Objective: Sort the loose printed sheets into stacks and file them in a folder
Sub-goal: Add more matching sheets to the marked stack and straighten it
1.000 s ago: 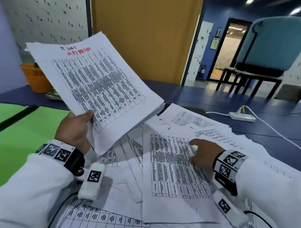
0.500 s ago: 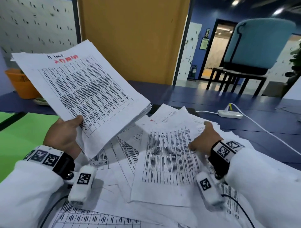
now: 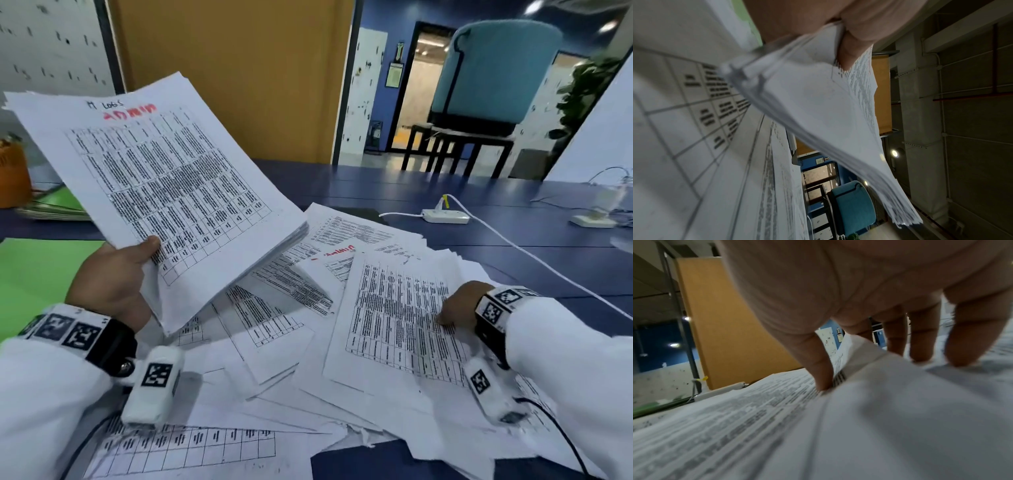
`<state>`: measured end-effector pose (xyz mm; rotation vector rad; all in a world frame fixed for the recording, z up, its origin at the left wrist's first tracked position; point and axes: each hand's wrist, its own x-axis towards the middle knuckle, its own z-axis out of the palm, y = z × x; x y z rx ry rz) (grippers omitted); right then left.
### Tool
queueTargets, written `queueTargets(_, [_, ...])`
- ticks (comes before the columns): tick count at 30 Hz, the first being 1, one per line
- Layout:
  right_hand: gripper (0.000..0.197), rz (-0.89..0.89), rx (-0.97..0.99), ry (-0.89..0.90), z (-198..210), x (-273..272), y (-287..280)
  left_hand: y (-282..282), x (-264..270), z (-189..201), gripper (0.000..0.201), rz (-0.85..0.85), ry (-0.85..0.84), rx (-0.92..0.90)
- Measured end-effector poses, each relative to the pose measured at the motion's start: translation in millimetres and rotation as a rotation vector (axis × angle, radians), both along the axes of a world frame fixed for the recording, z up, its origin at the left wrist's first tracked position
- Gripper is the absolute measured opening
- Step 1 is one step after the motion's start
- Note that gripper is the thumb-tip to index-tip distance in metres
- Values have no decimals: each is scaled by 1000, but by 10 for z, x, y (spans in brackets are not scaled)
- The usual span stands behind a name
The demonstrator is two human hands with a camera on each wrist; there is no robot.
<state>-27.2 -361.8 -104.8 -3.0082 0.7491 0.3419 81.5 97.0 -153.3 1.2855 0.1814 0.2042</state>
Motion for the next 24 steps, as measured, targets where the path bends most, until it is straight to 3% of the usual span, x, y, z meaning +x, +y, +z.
queueTargets(4, [41,86,-97,109,-19,2,-35,-97,-97,68,36,-34,-14,-35])
queueTargets(16, [33,-56,-40,65,-77,129,-181,-205,-172,84,36,24,-67,-47])
queueTargets(20, [54,-120,34,-78,76,165,-237,-213,-190,119,23,15,-71,-63])
queueTargets(24, [67,-167,189,-128,365,80,-183,-268,-225,147,28,-19,-85,-74])
